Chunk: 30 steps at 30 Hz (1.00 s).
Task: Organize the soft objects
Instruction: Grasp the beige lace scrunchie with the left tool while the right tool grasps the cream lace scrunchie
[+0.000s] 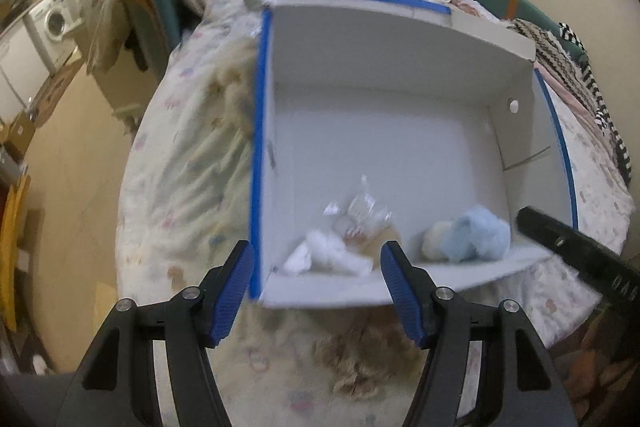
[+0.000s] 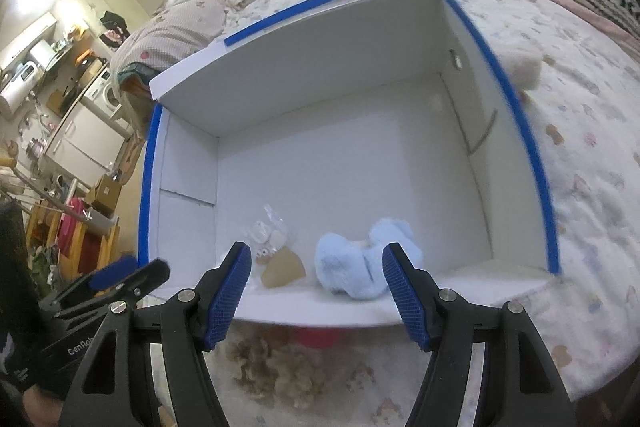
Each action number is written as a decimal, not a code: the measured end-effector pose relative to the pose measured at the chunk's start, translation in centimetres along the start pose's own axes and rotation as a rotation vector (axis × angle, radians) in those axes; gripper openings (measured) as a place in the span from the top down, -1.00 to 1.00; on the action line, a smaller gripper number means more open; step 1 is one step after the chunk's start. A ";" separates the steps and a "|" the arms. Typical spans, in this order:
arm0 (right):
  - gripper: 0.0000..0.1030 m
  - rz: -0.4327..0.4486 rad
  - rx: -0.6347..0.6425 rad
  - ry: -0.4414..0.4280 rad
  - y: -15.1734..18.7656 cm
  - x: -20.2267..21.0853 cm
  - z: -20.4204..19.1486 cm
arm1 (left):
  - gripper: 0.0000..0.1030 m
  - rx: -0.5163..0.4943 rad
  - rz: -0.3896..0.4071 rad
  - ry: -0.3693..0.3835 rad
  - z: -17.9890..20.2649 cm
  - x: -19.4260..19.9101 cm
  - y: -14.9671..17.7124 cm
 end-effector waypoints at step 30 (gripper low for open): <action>-0.40 -0.137 -0.052 -0.046 6.7 -1.6 -0.9 | 0.71 -0.069 -0.415 0.039 1.8 -8.6 13.4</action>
Point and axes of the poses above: each gripper's, at about its wrist camera, not at the fingertips, and x roughly against the way its jaws point, z to its right, y to its underside, the point moved 9 cm from there along -x, roughly the way its jaws point, and after that the axes turned 10 degrees about x, right-handed, at the moved point
